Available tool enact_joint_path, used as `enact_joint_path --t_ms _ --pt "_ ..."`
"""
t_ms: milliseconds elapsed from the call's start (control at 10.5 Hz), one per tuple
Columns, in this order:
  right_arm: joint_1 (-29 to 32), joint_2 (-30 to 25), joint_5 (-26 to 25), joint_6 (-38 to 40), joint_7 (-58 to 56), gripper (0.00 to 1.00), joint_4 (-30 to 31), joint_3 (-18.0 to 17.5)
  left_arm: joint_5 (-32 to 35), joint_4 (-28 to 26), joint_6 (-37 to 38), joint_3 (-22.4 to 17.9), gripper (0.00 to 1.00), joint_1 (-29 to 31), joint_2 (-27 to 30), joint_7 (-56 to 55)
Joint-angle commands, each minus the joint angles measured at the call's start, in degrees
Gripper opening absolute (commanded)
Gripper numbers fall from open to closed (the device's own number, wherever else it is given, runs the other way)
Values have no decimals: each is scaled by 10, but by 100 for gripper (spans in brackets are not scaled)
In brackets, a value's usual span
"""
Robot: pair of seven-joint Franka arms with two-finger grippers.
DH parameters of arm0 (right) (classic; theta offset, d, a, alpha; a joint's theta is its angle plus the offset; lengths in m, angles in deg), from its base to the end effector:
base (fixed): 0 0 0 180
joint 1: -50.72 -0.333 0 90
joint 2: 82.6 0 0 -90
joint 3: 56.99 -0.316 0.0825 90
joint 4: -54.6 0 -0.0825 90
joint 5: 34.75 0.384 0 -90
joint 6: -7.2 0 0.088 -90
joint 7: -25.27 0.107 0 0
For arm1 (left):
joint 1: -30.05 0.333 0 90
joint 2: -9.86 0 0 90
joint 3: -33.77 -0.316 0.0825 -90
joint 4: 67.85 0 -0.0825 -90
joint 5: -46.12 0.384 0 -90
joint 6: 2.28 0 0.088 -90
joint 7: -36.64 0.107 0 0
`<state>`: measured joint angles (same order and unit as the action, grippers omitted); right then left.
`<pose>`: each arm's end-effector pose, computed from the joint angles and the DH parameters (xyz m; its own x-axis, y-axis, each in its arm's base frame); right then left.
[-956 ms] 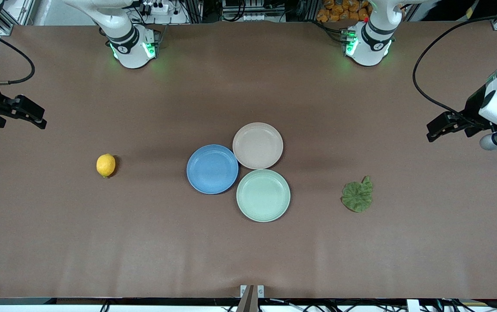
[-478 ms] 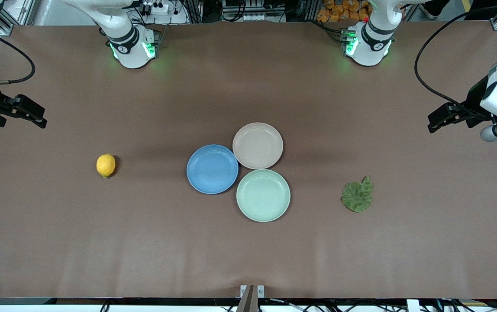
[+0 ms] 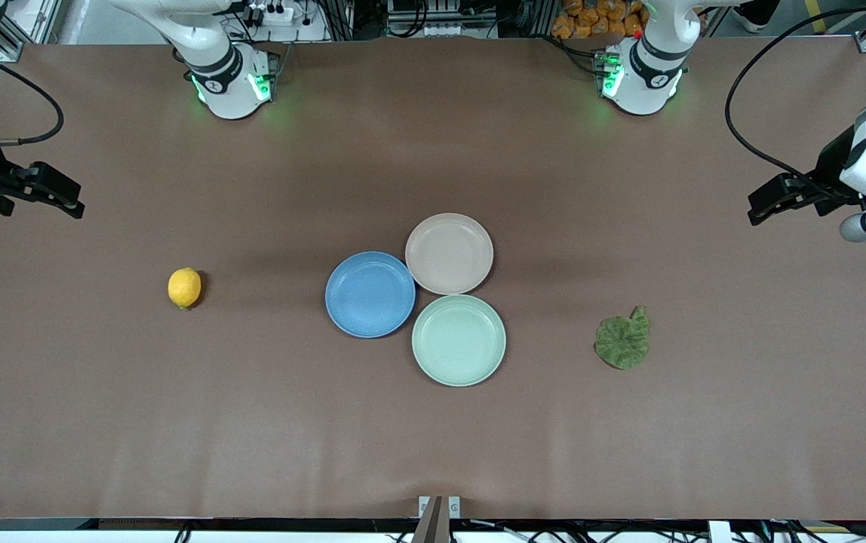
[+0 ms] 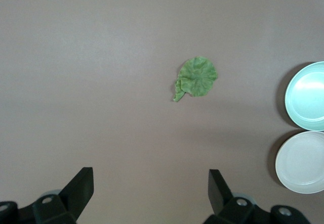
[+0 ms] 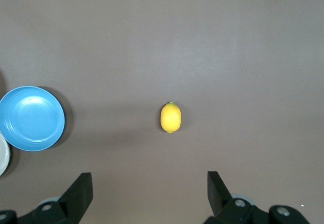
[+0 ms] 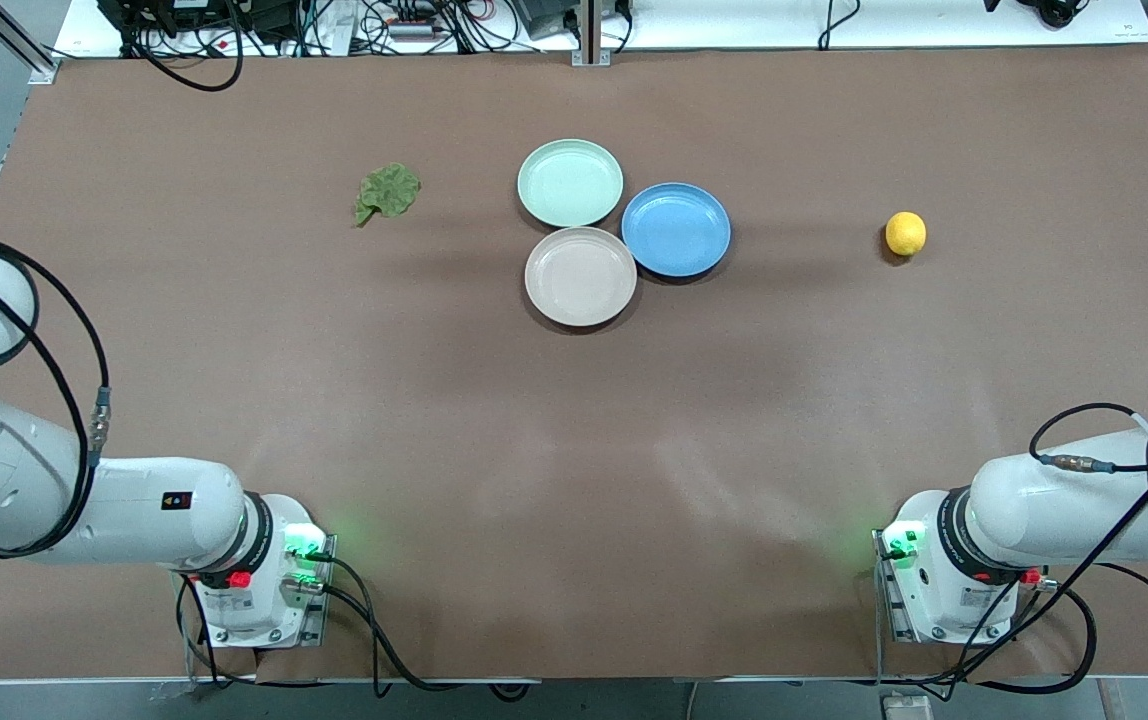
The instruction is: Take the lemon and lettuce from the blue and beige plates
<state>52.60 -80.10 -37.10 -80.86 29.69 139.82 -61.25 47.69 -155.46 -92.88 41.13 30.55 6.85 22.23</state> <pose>0.5650 0.0179 0.6365 0.9993 -0.0370 0.0090 -0.0373 -0.9986 0.0372 0.5682 -0.0634 0.6158 0.9913 0.1312 0.0052 0.1313 -0.9911 -0.0200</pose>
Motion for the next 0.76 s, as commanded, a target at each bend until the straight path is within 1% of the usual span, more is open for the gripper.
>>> enact_joint_path --t_ms 0,478,669 --pt "3 -15 4 3 9 100 14 -3 -11 2 13 0 100 3 6 21" --pt "3 -15 4 3 9 100 14 -3 -13 10 14 1 100 0 2 23" --pt "4 -15 4 4 9 100 14 -4 -15 9 28 7 100 -2 2 23"
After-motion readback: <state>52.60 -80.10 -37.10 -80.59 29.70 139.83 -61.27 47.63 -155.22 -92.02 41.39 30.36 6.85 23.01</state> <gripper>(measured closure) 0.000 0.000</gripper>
